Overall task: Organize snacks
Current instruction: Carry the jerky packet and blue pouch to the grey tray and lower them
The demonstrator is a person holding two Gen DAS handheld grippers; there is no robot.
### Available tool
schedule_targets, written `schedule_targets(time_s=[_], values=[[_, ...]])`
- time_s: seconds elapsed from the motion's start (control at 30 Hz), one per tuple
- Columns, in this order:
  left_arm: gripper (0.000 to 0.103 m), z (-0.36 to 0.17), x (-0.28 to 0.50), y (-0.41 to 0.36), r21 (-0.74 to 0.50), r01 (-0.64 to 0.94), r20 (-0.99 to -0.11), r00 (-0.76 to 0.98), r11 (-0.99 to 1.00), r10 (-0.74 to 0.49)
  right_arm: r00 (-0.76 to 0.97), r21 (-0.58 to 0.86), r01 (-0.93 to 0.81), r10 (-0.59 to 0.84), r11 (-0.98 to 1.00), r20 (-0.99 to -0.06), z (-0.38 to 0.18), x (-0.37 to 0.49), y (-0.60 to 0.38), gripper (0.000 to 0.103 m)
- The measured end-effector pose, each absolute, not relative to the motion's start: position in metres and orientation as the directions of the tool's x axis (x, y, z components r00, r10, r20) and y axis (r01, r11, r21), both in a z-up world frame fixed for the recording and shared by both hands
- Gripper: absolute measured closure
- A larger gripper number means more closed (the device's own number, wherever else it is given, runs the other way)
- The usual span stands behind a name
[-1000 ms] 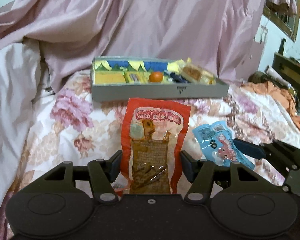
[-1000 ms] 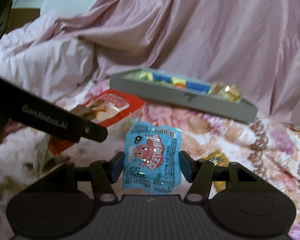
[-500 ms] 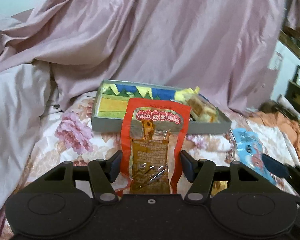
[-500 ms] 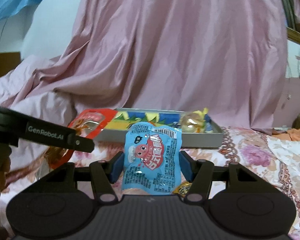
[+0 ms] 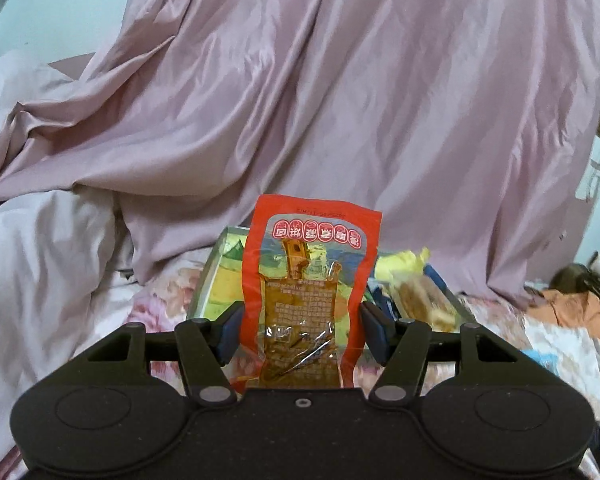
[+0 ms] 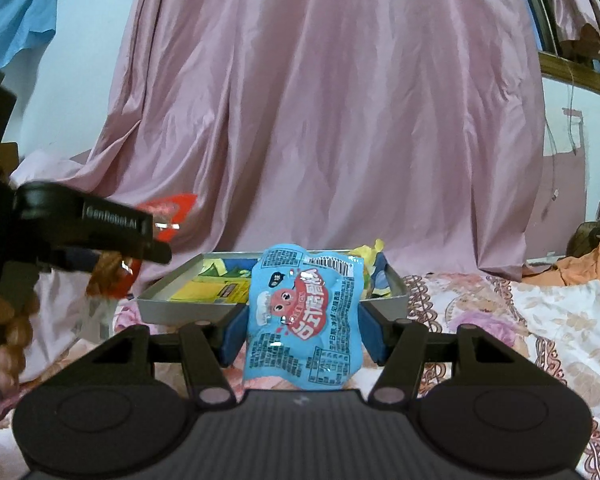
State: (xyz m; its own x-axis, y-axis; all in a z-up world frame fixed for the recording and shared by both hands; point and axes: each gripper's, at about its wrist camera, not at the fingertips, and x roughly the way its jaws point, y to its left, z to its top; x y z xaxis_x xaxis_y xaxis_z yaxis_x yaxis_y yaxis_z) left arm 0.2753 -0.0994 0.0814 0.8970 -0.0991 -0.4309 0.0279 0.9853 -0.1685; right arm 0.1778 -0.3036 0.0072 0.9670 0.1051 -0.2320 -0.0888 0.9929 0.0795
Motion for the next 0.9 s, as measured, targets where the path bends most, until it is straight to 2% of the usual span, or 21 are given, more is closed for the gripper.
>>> schedule_targets(time_s=[0.23,0.43,0.73,0.9], values=[[0.040,0.086,0.316,-0.092,-0.229,-0.017,-0.461,0.882,0.973,-0.093,0.977,0.052,-0.090,0.099,0.995,-0.188,0.000,0.200,-0.302,0.039],[0.040,0.086,0.348,-0.087,-0.227,-0.051,-0.460,0.886,0.973,-0.061,0.981,0.023,-0.110,0.112,0.994,-0.157,-0.010,0.235,-0.292,0.039],[0.040,0.071,0.395,-0.089,-0.210,-0.086,-0.441,0.897,0.974,-0.016,0.995,-0.002,-0.093,0.093,0.996,-0.035,-0.013,0.296,-0.286,0.039],[0.040,0.056,0.422,-0.090,-0.243,-0.108,-0.463,0.886,0.964,-0.018,0.996,0.009,-0.091,0.091,0.996,-0.008,-0.023,0.318,-0.287,0.039]])
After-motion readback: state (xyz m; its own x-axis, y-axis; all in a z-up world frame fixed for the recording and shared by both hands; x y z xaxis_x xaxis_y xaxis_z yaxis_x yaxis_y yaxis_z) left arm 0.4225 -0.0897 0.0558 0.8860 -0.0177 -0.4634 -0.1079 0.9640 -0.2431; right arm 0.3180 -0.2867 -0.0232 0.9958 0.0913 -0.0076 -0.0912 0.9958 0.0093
